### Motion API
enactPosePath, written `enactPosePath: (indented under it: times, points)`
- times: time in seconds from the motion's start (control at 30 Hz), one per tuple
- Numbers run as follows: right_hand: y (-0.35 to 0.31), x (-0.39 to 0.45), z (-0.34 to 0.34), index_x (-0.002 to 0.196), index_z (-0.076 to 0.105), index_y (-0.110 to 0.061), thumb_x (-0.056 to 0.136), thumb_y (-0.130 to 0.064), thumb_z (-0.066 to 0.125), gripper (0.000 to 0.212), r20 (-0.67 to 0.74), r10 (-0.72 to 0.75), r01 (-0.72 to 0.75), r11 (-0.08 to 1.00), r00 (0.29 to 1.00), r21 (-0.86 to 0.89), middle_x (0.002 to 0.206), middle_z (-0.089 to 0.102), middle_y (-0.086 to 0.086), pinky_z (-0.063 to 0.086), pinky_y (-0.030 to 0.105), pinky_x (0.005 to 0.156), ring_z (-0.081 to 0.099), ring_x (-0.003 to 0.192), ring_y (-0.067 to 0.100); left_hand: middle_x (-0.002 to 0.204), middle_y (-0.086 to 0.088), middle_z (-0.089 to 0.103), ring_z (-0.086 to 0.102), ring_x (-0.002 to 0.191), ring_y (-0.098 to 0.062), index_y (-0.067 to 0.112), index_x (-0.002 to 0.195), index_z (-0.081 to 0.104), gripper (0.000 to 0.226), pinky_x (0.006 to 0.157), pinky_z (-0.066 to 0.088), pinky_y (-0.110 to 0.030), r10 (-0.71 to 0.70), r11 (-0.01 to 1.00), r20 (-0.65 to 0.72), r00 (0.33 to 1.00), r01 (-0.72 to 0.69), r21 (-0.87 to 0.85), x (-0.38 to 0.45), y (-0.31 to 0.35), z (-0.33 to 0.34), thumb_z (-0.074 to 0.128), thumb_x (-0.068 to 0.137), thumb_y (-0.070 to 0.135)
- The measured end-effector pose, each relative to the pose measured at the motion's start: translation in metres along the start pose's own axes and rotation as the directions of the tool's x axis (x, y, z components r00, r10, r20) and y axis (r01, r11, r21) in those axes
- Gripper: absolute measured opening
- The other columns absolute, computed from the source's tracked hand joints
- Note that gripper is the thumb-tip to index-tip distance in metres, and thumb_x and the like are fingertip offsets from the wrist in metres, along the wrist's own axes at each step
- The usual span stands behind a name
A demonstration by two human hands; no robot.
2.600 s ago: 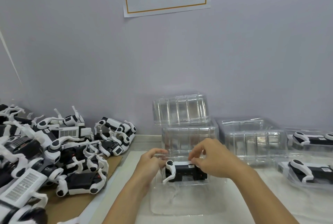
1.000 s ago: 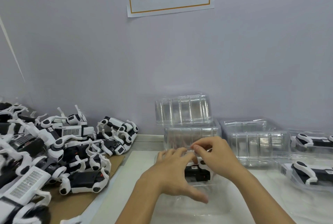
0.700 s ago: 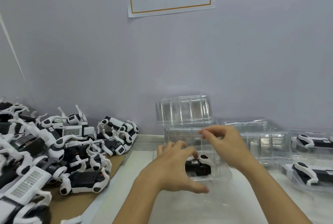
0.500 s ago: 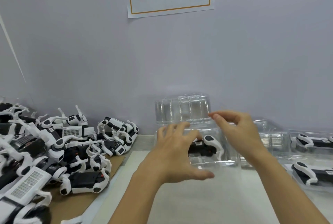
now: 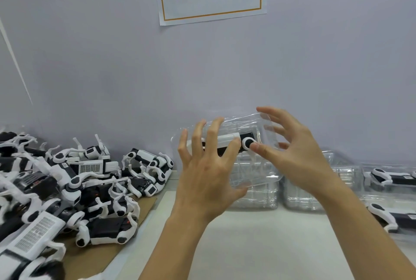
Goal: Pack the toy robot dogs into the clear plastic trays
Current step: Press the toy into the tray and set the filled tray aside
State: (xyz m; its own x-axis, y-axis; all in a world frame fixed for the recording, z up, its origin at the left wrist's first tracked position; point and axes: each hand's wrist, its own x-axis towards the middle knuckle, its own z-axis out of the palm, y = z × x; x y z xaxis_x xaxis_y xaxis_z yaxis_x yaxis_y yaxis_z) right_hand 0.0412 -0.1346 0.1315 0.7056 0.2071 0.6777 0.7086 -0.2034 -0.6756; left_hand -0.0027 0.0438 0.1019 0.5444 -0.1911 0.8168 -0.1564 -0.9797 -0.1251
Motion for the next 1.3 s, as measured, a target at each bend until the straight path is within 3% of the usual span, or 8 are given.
enactPosePath:
  times: [0.27,0.4,0.67,0.77,0.87,0.97,1.13,1.3]
  points:
    - [0.0,0.0,0.001,0.129,0.054,-0.051,0.084,-0.033,0.076,0.054,-0.035,-0.019,0.019,1.0,0.999,0.008,0.129,0.056,-0.03,0.045,0.019,0.088,0.053,0.119,-0.008,0.151,-0.013,0.035,0.033,0.141,-0.043,0.025,0.124,0.061,0.078,0.113,0.019,-0.066,-0.023,0.999,-0.063,0.998,0.021,-0.034,-0.003,-0.001,0.005,0.076,0.06,0.066]
    - [0.0,0.001,-0.001,0.127,0.059,-0.044,0.096,-0.033,0.062,0.033,-0.166,-0.006,0.022,0.995,0.986,0.095,0.124,0.062,-0.015,0.048,0.027,0.093,0.058,0.115,-0.002,0.152,-0.009,0.036,0.03,0.142,-0.034,0.028,0.121,0.06,0.077,0.114,0.02,-0.062,-0.251,0.932,-0.025,0.968,0.235,-0.275,-0.001,-0.002,0.0,0.06,0.064,0.08]
    - [-0.001,0.003,-0.001,0.109,0.068,-0.039,0.101,-0.022,0.054,0.024,-0.243,0.102,-0.048,0.974,0.965,0.22,0.112,0.069,-0.002,0.053,0.036,0.092,0.064,0.105,0.015,0.12,0.01,0.066,0.058,0.119,-0.008,0.032,0.114,0.061,0.07,0.103,0.045,-0.037,-0.58,0.116,0.331,0.745,0.477,-0.871,0.006,-0.015,-0.011,0.073,0.056,0.069]
    - [-0.003,0.003,0.002,0.104,0.069,-0.039,0.1,-0.02,0.055,0.023,-0.253,0.104,-0.046,0.973,0.962,0.227,0.106,0.07,0.0,0.053,0.031,0.081,0.065,0.094,0.014,0.117,-0.005,0.072,0.066,0.116,-0.025,0.019,0.119,0.066,0.066,0.101,0.049,-0.058,-0.526,-0.227,0.463,0.714,0.406,-0.885,0.008,-0.018,-0.016,0.07,0.071,0.063]
    - [-0.005,0.002,0.005,0.099,0.07,-0.035,0.097,-0.015,0.06,0.023,-0.237,0.098,-0.039,0.969,0.966,0.242,0.096,0.073,0.003,0.053,0.027,0.072,0.063,0.081,0.013,0.116,-0.005,0.074,0.071,0.105,-0.033,0.035,0.11,0.074,0.052,0.088,0.052,-0.067,-0.486,-0.486,0.556,0.674,0.32,-0.813,0.005,-0.023,-0.018,0.057,0.08,0.073]
    - [-0.008,0.001,0.011,0.09,0.074,-0.028,0.092,-0.011,0.066,0.019,-0.199,0.06,-0.015,0.975,0.978,0.222,0.085,0.075,0.001,0.053,0.036,0.076,0.067,0.081,0.023,0.118,-0.012,0.067,0.068,0.1,-0.049,0.028,0.119,0.071,0.067,0.079,0.053,-0.067,-0.451,-0.75,0.708,0.544,0.199,-0.631,0.002,-0.031,-0.014,0.063,0.075,0.077]
    - [-0.017,-0.003,0.028,0.083,0.078,-0.029,0.088,-0.012,0.072,0.018,-0.097,-0.02,0.029,0.995,0.995,0.092,0.081,0.074,-0.015,0.049,0.023,0.064,0.066,0.078,0.008,0.105,-0.019,0.071,0.07,0.084,-0.053,0.012,0.087,0.082,0.063,0.074,0.056,-0.063,-0.413,-0.834,0.745,0.524,0.111,-0.54,0.002,-0.033,-0.015,0.071,0.072,0.072]
    - [-0.026,-0.005,0.043,0.097,0.079,-0.032,0.086,-0.018,0.076,0.017,0.024,-0.075,0.076,0.997,0.997,-0.031,0.093,0.073,-0.023,0.049,0.023,0.081,0.065,0.091,0.003,0.115,-0.017,0.073,0.071,0.097,-0.046,0.018,0.107,0.079,0.065,0.075,0.056,-0.06,-0.357,-0.801,0.738,0.573,0.219,-0.557,-0.001,-0.032,-0.012,0.066,0.075,0.074]
